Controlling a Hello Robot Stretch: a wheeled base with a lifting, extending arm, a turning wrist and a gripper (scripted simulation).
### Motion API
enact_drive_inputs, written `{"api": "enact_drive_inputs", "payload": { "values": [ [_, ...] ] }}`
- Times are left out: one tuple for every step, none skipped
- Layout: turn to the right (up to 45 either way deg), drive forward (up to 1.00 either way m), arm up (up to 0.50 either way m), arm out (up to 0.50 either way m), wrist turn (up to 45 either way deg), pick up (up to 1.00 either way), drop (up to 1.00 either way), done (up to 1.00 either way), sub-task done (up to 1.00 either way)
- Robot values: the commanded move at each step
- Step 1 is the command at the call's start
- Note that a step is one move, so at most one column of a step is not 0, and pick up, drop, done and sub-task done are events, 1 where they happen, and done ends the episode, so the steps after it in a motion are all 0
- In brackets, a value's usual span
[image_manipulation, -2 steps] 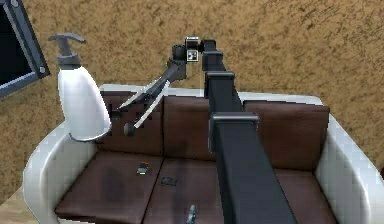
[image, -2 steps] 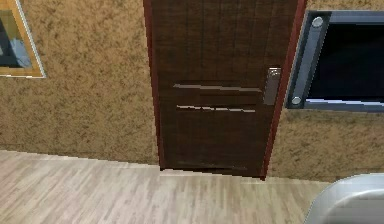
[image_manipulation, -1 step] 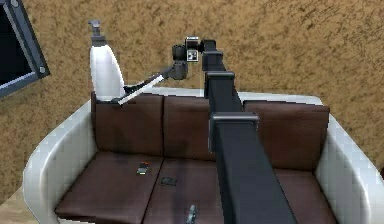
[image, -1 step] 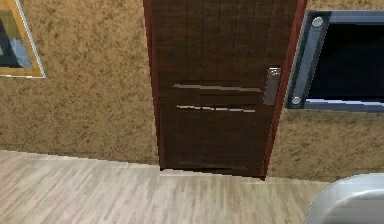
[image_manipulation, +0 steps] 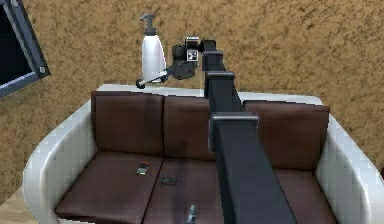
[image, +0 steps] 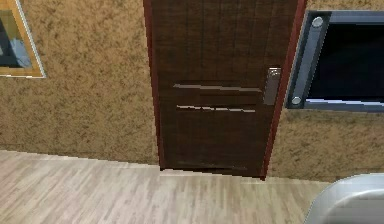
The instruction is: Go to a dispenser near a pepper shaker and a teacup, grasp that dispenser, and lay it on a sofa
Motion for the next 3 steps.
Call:
{"api": "enact_drive_inputs", "payload": {
  "values": [
    [0.0, 0.0, 0.0, 0.0, 39.0, 0.0, 0.0, 0.0, 0.0],
    [0.0, 0.0, -0.44, 0.0, 0.0, 0.0, 0.0, 0.0, 0.0],
    [0.0, 0.0, -0.32, 0.0, 0.0, 0.0, 0.0, 0.0, 0.0]
  ]
}}
